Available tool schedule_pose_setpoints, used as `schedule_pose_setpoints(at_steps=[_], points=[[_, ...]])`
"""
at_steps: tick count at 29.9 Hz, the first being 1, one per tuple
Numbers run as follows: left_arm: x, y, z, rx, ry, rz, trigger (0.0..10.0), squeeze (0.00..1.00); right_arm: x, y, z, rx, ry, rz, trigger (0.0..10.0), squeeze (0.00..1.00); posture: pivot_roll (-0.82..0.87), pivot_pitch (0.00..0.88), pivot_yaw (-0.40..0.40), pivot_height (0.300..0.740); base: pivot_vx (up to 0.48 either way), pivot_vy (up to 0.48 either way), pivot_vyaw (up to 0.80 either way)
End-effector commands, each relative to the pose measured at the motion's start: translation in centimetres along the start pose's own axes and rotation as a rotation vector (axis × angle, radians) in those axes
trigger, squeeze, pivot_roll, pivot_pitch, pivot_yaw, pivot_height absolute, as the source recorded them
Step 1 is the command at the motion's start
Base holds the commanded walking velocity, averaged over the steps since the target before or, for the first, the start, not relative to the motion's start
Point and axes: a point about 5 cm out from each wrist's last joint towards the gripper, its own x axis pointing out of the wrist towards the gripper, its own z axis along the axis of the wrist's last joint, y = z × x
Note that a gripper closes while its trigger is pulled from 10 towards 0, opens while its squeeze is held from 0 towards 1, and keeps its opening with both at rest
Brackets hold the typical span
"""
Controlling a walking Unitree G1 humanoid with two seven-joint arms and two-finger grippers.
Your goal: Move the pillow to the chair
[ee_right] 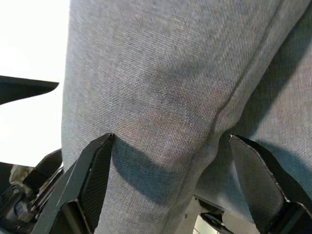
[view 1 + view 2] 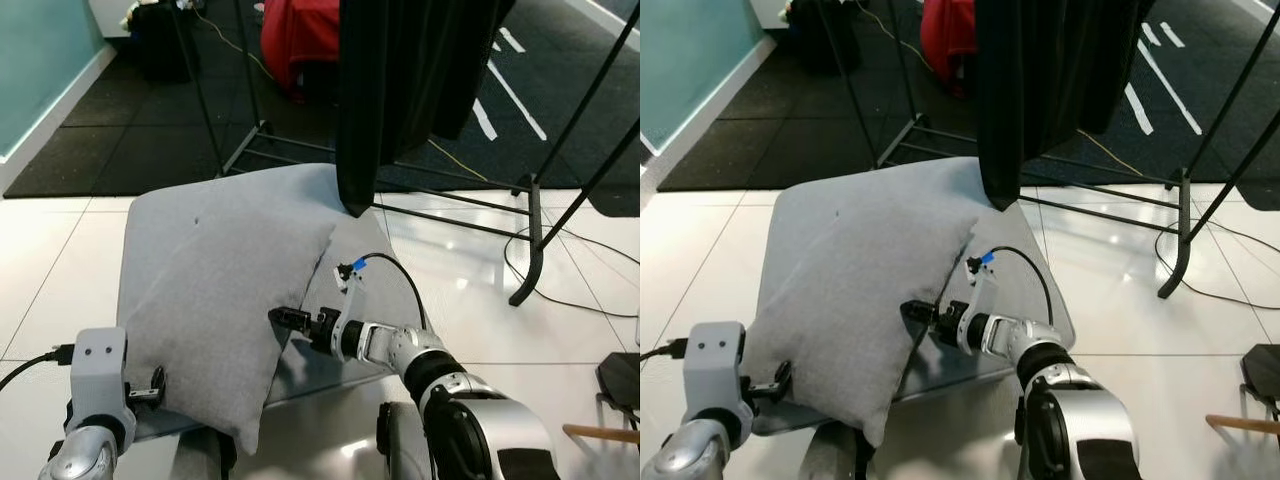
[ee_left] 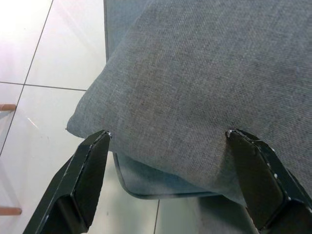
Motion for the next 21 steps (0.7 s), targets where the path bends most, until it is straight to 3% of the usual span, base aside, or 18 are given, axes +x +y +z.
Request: schedule_pose_setpoints(at_steps=[1, 7, 17, 19, 21], points=[[-0.4, 0.5, -0.4, 0.017, 0.029, 0.006, 10.0, 0.00, 0.2, -0.1, -0.8, 0.046, 0.020, -0.012, 10.0, 0.00, 0.01, 0.296, 0.000, 0.495, 0.000, 0.000, 0.00], [-1.4, 0.5, -0.1, 0.027, 0.026, -0.010, 10.0, 0.00, 0.8, 1.4, 0.4, 0.202, -0.108, 0.106, 10.0, 0.00, 0.04, 0.335, 0.010, 0.495, 0.000, 0.000, 0.00], [-2.0, 0.5, 0.5, 0.039, 0.019, -0.028, 10.0, 0.00, 1.4, 2.0, 0.1, 0.232, -0.120, 0.102, 10.0, 0.00, 0.05, 0.363, 0.016, 0.495, 0.000, 0.000, 0.00], [-2.3, 0.6, 0.6, 0.041, 0.021, -0.028, 10.0, 0.00, 1.7, 2.0, -0.6, 0.207, -0.075, 0.071, 0.0, 0.00, 0.06, 0.379, 0.014, 0.495, 0.000, 0.000, 0.00], [-2.4, 0.6, 0.6, 0.042, 0.023, -0.027, 10.0, 0.00, 1.8, 2.0, -0.9, 0.184, -0.049, 0.055, 0.0, 0.00, 0.06, 0.379, 0.014, 0.495, 0.000, 0.000, 0.00]])
